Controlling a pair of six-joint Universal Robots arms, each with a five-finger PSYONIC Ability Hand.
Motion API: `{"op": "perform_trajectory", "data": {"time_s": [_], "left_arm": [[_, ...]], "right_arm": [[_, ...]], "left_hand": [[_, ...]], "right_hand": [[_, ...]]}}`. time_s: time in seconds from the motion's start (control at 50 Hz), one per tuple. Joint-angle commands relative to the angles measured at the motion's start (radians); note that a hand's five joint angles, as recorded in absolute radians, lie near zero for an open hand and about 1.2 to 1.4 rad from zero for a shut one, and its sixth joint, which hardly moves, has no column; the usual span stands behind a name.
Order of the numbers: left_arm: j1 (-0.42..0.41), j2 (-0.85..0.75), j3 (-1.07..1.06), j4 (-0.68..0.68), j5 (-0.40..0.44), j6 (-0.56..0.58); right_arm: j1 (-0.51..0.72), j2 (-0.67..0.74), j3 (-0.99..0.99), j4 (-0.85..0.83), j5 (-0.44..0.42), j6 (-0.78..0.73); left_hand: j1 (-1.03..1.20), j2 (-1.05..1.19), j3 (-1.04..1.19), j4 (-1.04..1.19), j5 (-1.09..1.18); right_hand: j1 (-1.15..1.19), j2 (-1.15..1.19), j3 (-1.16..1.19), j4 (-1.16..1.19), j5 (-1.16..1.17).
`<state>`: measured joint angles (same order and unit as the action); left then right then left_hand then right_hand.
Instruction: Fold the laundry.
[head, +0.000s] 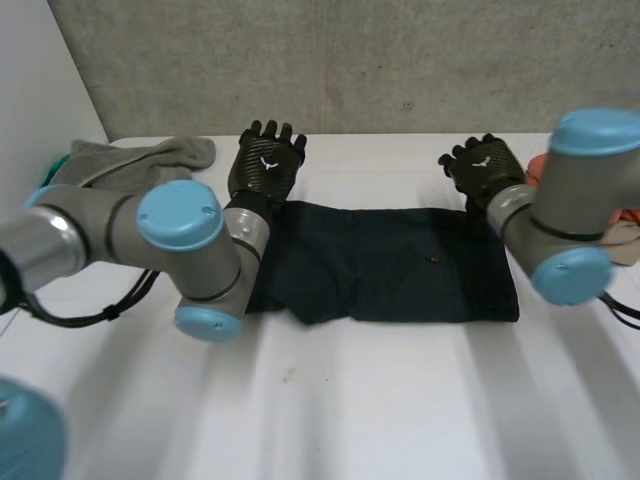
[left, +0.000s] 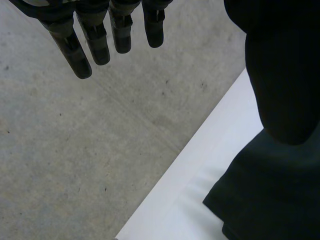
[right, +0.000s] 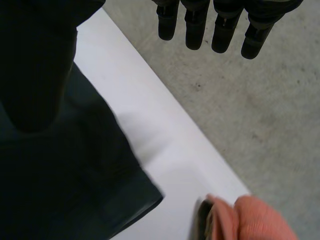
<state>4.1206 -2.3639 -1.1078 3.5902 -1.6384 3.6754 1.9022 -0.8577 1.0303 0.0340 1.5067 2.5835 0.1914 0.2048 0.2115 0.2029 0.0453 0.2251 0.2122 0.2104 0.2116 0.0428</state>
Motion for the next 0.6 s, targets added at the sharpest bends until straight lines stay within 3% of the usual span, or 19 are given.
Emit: {"op": "perform_trajectory", "data": {"time_s": [0.02, 0.12, 0.24, 0.32, 0.4, 0.48, 0.6], "left_arm": [[-0.007, 0.218, -0.251, -0.005, 0.003, -0.064], [-0.016, 0.284, -0.339, -0.001, 0.008, -0.139], [-0.022, 0.291, -0.362, 0.001, 0.006, -0.176], [-0.023, 0.29, -0.363, 0.001, 0.002, -0.178], [-0.028, 0.299, -0.376, -0.001, 0.0, -0.176], [-0.028, 0.343, -0.403, -0.002, 0.003, -0.176], [-0.026, 0.403, -0.443, 0.001, 0.006, -0.178]], "right_arm": [[-0.083, -0.218, 0.319, 0.126, -0.045, 0.155], [-0.144, -0.218, 0.465, 0.086, -0.123, 0.156], [-0.141, -0.137, 0.49, -0.058, -0.126, 0.153], [-0.147, -0.09, 0.468, -0.114, -0.103, 0.153], [-0.178, -0.129, 0.487, -0.147, -0.04, 0.123], [-0.23, -0.285, 0.54, -0.183, -0.025, -0.003], [-0.267, -0.347, 0.565, -0.183, -0.008, -0.33]], "left_hand": [[-0.017, -0.03, -0.037, -0.028, -0.045], [-0.017, -0.03, -0.037, -0.028, -0.045], [-0.017, -0.03, -0.037, -0.028, -0.045], [-0.017, -0.03, -0.037, -0.028, -0.045], [-0.017, -0.03, -0.037, -0.028, -0.045], [-0.017, -0.03, -0.037, -0.028, -0.045], [-0.017, -0.03, -0.037, -0.028, -0.045]], "right_hand": [[-0.051, -0.038, -0.036, -0.037, -0.043], [-0.051, -0.038, -0.036, -0.037, -0.043], [0.018, 0.03, 0.032, 0.031, 0.025], [1.168, 1.181, 1.183, 1.182, 1.176], [1.171, 1.184, 1.186, 1.185, 1.179], [1.171, 1.184, 1.186, 1.185, 1.179], [1.171, 1.184, 1.186, 1.185, 1.179]]}}
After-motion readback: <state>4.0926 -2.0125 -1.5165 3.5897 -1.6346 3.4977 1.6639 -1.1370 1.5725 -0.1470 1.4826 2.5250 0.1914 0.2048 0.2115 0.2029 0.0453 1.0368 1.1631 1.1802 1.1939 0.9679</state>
